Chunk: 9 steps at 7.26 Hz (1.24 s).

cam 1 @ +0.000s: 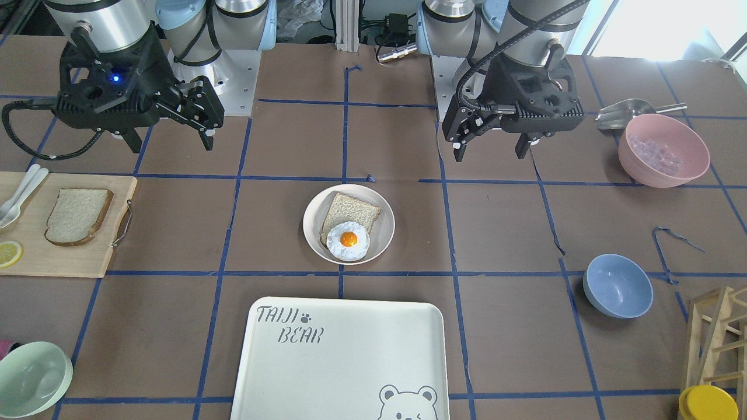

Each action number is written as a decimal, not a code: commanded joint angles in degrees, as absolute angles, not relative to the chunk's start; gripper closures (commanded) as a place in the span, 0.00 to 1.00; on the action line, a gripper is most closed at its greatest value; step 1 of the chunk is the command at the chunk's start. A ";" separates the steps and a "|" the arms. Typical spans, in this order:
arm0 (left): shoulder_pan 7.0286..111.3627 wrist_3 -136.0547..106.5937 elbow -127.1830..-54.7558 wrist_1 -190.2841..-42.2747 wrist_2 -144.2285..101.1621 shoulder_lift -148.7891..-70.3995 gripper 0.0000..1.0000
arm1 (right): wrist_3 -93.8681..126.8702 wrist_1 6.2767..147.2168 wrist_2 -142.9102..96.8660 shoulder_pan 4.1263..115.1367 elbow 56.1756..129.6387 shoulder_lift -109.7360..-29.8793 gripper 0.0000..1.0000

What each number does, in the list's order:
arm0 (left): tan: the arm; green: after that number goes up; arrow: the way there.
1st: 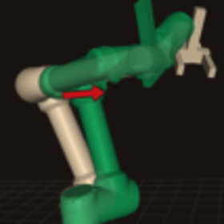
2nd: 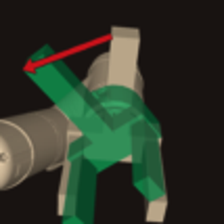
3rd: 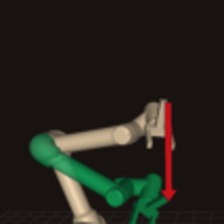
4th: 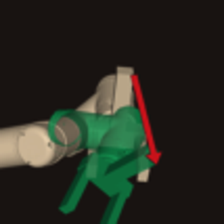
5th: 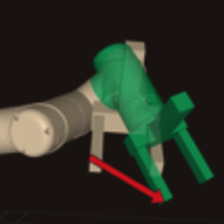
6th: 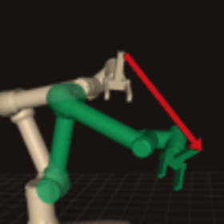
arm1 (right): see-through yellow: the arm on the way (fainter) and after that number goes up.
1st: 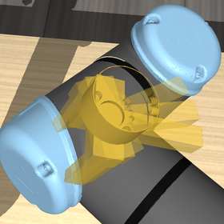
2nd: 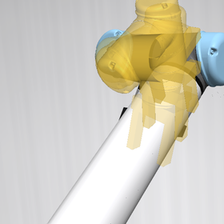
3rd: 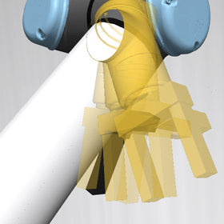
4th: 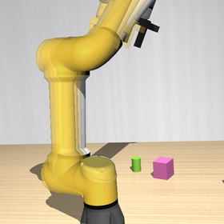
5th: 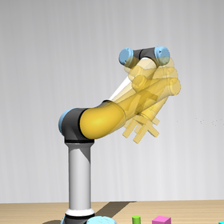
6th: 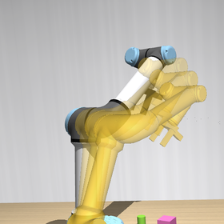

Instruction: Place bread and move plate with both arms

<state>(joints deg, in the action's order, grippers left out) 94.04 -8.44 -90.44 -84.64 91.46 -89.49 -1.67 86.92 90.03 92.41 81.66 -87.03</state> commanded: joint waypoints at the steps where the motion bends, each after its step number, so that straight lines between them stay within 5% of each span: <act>1: 94.04 -8.44 -90.44 -84.64 91.49 -89.47 0.00 | -1.58 86.84 90.26 92.29 80.60 -86.84 0.00; 9: 93.96 -8.35 -90.44 -84.64 91.49 -89.47 0.00 | -0.97 86.40 90.35 92.55 80.95 -86.48 0.00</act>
<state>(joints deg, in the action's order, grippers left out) 93.96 -8.35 -90.44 -84.64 91.42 -89.47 -1.00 86.13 90.09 92.54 80.88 -86.48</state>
